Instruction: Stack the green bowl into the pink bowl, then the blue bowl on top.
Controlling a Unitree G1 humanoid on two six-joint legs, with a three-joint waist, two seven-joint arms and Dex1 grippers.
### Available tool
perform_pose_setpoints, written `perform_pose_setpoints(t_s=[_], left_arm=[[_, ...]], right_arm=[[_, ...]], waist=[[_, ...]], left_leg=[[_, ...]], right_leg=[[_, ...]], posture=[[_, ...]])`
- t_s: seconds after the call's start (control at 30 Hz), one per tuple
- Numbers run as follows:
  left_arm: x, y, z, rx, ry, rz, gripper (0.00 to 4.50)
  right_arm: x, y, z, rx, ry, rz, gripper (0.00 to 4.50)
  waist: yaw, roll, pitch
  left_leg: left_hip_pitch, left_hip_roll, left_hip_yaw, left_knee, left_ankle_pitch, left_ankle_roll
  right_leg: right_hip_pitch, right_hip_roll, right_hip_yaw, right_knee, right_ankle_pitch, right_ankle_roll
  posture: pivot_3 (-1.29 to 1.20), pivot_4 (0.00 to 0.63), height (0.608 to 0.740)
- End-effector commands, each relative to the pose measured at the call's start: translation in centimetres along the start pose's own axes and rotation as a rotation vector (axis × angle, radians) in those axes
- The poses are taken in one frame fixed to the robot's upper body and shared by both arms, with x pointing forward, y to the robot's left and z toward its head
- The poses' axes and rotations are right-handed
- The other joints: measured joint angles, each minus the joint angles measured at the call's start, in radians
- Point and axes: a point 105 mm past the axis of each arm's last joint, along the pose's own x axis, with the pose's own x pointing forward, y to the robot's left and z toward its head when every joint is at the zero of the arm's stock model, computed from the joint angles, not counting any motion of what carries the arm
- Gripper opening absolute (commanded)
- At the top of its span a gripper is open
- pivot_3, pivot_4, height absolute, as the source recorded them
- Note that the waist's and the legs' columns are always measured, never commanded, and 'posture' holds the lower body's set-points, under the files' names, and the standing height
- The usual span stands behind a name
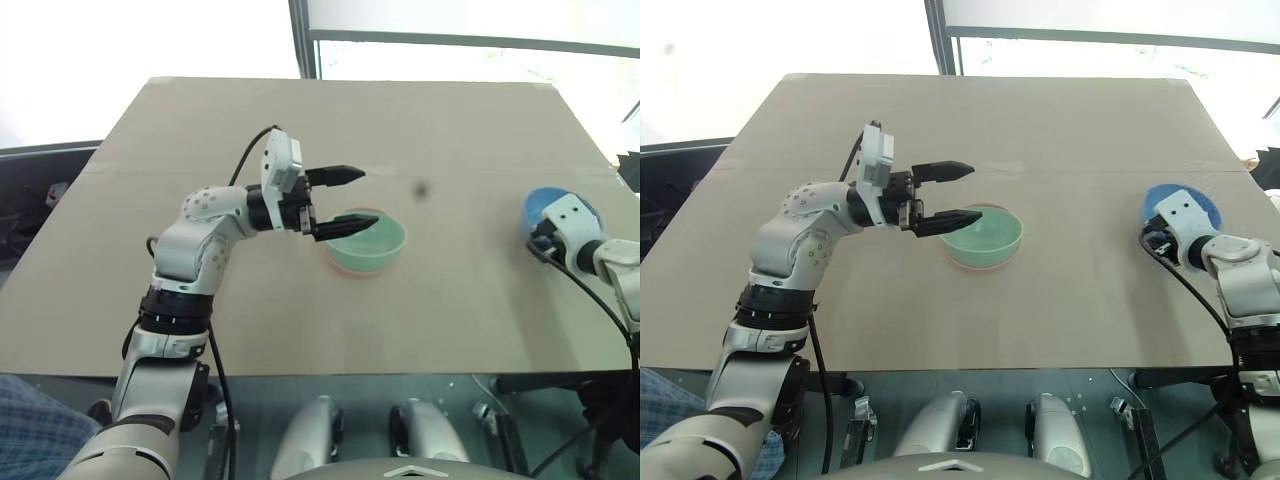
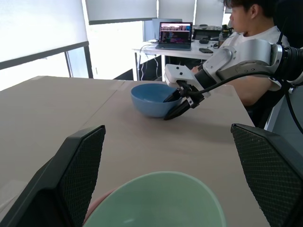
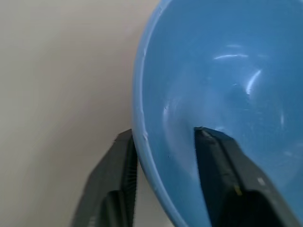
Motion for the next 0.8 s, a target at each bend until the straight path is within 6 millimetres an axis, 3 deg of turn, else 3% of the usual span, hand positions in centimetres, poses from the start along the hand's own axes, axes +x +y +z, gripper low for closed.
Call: perform_pose_setpoints(t_s=[0.03, 0.2, 0.33, 0.6, 0.8], left_arm=[[-0.2, 0.0, 1.2, 0.05, -0.015, 0.003, 4.5], [-0.3, 0.1, 1.1, 0.051, -0.014, 0.008, 4.5], [-0.6, 0.3, 1.0, 0.051, -0.003, 0.021, 4.5], [-3.7, 2.3, 0.3, 0.072, 0.062, 0.176, 4.5], [-7.2, 3.5, -0.5, 0.086, 0.145, 0.286, 4.5]], right_arm=[[-0.3, -0.7, 1.1, -0.015, -0.037, -0.028, 0.08], [-0.5, -0.6, 1.7, -0.042, -0.059, -0.025, 0.08], [-1.3, 1.5, 5.4, -0.111, -0.17, 0.052, 0.08], [-5.3, 9.7, 15.2, -0.263, -0.463, 0.316, 0.08], [-7.0, 18.0, 19.6, -0.306, -0.591, 0.524, 0.08]], waist=[[0.0, 0.0, 0.0], [0.001, 0.0, 0.0], [-0.001, 0.0, 0.0], [-0.02, 0.0, 0.0], [-0.02, 0.0, 0.0]], left_leg=[[0.0, 0.0, 0.0, 0.0, 0.0, 0.0], [0.0, 0.0, 0.0, 0.001, 0.0, 0.0], [0.0, 0.0, 0.0, 0.001, 0.0, 0.0], [0.001, 0.002, 0.0, 0.001, 0.0, 0.0], [0.0, 0.001, -0.001, 0.0, 0.0, 0.0]], right_leg=[[0.0, 0.0, 0.0, 0.0, 0.0, 0.0], [0.001, 0.0, 0.0, 0.0, 0.0, 0.0], [0.0, 0.0, 0.0, 0.0, 0.0, 0.0], [0.0, 0.002, 0.0, 0.001, 0.0, 0.0], [-0.001, 0.001, 0.0, 0.001, 0.0, 0.0]], posture=[[0.0, 0.15, 0.74], [0.0, 0.15, 0.74], [0.0, 0.15, 0.74], [0.0, 0.15, 0.74], [0.0, 0.15, 0.74]])
